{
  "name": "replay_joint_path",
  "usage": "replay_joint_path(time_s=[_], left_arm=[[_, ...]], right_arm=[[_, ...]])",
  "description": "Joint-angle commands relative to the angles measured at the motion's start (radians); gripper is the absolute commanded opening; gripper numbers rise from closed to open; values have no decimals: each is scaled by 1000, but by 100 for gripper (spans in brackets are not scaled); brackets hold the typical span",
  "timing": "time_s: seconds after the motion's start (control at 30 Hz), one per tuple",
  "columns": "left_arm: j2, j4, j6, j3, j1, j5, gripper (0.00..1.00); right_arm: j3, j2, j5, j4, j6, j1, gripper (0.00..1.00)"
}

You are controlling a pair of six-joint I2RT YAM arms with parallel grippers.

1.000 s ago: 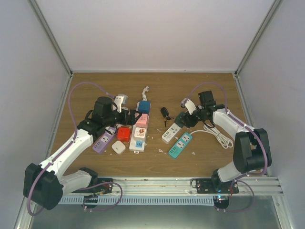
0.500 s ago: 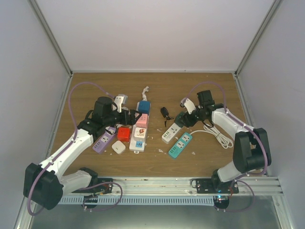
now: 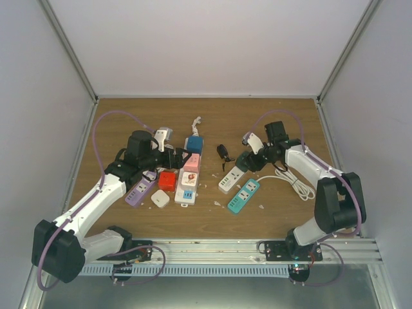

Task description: Insert the plug

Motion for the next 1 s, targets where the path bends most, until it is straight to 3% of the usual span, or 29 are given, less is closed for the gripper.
replay_joint_path(time_s=[0.0, 0.23, 0.67, 0.97], left_arm=[[5, 39, 19, -9, 8, -13, 96], [5, 39, 19, -8, 8, -12, 96], [5, 38, 19, -8, 12, -13, 96], [5, 36, 20, -8, 16, -13, 96]], right_arm=[[-70, 10, 127, -73, -38, 8, 29], [-126, -21, 142, -10, 23, 8, 39], [-157, 40, 388, 94, 40, 23, 35], [-178, 161, 268, 54, 16, 22, 30]])
